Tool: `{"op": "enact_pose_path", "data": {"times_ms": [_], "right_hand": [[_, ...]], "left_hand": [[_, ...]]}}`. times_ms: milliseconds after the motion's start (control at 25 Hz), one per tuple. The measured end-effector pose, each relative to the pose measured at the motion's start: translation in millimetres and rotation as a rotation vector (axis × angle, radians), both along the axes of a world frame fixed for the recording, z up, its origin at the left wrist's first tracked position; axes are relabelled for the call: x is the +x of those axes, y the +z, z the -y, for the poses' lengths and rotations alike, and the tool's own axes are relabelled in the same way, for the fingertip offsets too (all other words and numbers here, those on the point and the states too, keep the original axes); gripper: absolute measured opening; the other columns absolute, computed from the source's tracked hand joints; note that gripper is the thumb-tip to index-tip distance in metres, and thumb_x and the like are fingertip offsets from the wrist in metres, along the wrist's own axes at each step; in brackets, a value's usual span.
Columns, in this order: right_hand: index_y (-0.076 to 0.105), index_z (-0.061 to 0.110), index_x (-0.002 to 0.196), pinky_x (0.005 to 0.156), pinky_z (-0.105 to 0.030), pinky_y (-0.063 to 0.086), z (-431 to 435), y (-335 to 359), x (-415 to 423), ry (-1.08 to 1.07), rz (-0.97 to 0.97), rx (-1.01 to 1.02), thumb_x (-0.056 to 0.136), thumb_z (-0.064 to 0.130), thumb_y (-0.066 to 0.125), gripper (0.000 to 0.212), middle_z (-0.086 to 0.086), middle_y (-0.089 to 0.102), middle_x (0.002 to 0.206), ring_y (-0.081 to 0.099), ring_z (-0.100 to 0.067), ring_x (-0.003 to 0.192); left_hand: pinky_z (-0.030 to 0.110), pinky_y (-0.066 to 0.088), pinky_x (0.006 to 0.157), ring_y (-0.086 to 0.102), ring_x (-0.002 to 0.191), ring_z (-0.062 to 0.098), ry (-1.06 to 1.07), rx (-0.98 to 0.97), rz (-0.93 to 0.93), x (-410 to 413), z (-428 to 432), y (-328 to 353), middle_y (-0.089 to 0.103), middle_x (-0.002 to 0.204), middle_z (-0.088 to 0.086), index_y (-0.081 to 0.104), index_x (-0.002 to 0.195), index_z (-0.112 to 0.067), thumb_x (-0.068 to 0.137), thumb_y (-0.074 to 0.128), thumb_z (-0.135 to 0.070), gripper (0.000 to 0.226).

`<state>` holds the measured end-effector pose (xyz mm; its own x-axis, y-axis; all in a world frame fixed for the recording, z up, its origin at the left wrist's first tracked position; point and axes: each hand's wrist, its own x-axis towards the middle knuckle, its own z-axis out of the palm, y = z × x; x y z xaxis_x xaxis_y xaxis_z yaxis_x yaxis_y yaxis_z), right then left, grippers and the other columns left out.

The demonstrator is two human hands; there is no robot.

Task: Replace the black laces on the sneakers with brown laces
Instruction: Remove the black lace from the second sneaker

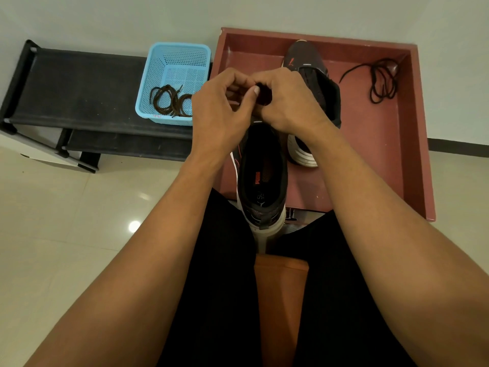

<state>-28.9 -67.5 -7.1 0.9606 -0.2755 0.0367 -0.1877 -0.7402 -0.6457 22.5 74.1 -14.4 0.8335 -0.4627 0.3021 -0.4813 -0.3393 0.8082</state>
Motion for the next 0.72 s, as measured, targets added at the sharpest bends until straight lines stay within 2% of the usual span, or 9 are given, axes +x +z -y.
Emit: {"op": "enact_pose_path", "data": {"times_ms": [120, 240, 320, 360, 480, 560, 600, 720], "right_hand": [[0.078, 0.019, 0.095, 0.076, -0.037, 0.058, 2, 4, -3, 0.022, 0.040, 0.033, 0.087, 0.022, 0.071, 0.011, 0.006, 0.074, 0.084, 0.070, -0.010, 0.080], [0.083, 0.024, 0.101, 0.081, -0.027, 0.059, 8, 10, -9, -0.015, 0.102, 0.105, 0.085, 0.026, 0.075, 0.017, 0.012, 0.077, 0.088, 0.072, -0.002, 0.085], [0.083, 0.023, 0.099, 0.080, -0.022, 0.059, 13, 17, -13, -0.057, 0.157, 0.213, 0.086, 0.023, 0.077, 0.015, 0.014, 0.077, 0.085, 0.073, 0.001, 0.081], [0.083, 0.021, 0.099, 0.080, -0.025, 0.061, 15, 22, -16, -0.067, 0.185, 0.260, 0.086, 0.022, 0.077, 0.015, 0.012, 0.078, 0.085, 0.075, -0.002, 0.081], [0.082, 0.014, 0.101, 0.082, -0.028, 0.063, 20, 34, -23, -0.052, 0.262, 0.352, 0.087, 0.017, 0.077, 0.015, 0.003, 0.079, 0.087, 0.077, -0.011, 0.083], [0.080, 0.009, 0.103, 0.079, -0.024, 0.061, 23, 40, -27, -0.043, 0.296, 0.437, 0.089, 0.012, 0.078, 0.015, -0.002, 0.079, 0.088, 0.077, -0.013, 0.083], [0.079, 0.007, 0.104, 0.081, -0.027, 0.061, 26, 41, -28, -0.044, 0.319, 0.504, 0.089, 0.011, 0.078, 0.016, -0.005, 0.079, 0.089, 0.077, -0.016, 0.085], [0.077, 0.000, 0.106, 0.086, -0.035, 0.058, 31, 42, -27, -0.043, 0.376, 0.757, 0.088, 0.005, 0.079, 0.018, -0.013, 0.077, 0.090, 0.075, -0.027, 0.088]], "left_hand": [[0.019, 0.056, 0.075, 0.071, 0.082, 0.007, 0.049, -0.028, -0.042, 2, -2, -1, 0.074, 0.094, -0.007, 0.075, 0.097, -0.016, 0.091, 0.076, -0.032, 0.017], [0.025, 0.058, 0.080, 0.070, 0.086, 0.005, 0.113, -0.095, -0.097, 6, -4, -2, 0.075, 0.095, -0.008, 0.073, 0.101, -0.015, 0.092, 0.074, -0.034, 0.021], [0.031, 0.057, 0.092, 0.068, 0.099, 0.002, 0.089, -0.108, -0.167, 9, -6, -4, 0.073, 0.111, -0.006, 0.070, 0.116, -0.014, 0.093, 0.070, -0.024, 0.025], [0.030, 0.055, 0.099, 0.066, 0.109, 0.001, 0.033, -0.079, -0.225, 10, -6, -5, 0.071, 0.122, -0.005, 0.066, 0.127, -0.014, 0.091, 0.070, -0.020, 0.036], [0.020, 0.044, 0.110, 0.053, 0.134, 0.002, -0.167, 0.069, -0.255, 7, -5, -7, 0.058, 0.146, -0.008, 0.050, 0.148, -0.022, 0.085, 0.079, -0.030, 0.070], [0.010, 0.041, 0.104, 0.053, 0.133, -0.003, -0.210, 0.074, -0.234, 5, -2, -6, 0.061, 0.142, -0.011, 0.051, 0.146, -0.025, 0.084, 0.083, -0.042, 0.072], [0.010, 0.042, 0.100, 0.057, 0.129, -0.004, -0.212, 0.063, -0.238, 4, 0, -6, 0.065, 0.136, -0.012, 0.053, 0.143, -0.026, 0.083, 0.083, -0.045, 0.070], [0.021, 0.048, 0.102, 0.062, 0.121, -0.002, -0.233, 0.029, -0.282, 0, 4, -4, 0.068, 0.128, -0.010, 0.057, 0.139, -0.024, 0.084, 0.085, -0.046, 0.066]]}}
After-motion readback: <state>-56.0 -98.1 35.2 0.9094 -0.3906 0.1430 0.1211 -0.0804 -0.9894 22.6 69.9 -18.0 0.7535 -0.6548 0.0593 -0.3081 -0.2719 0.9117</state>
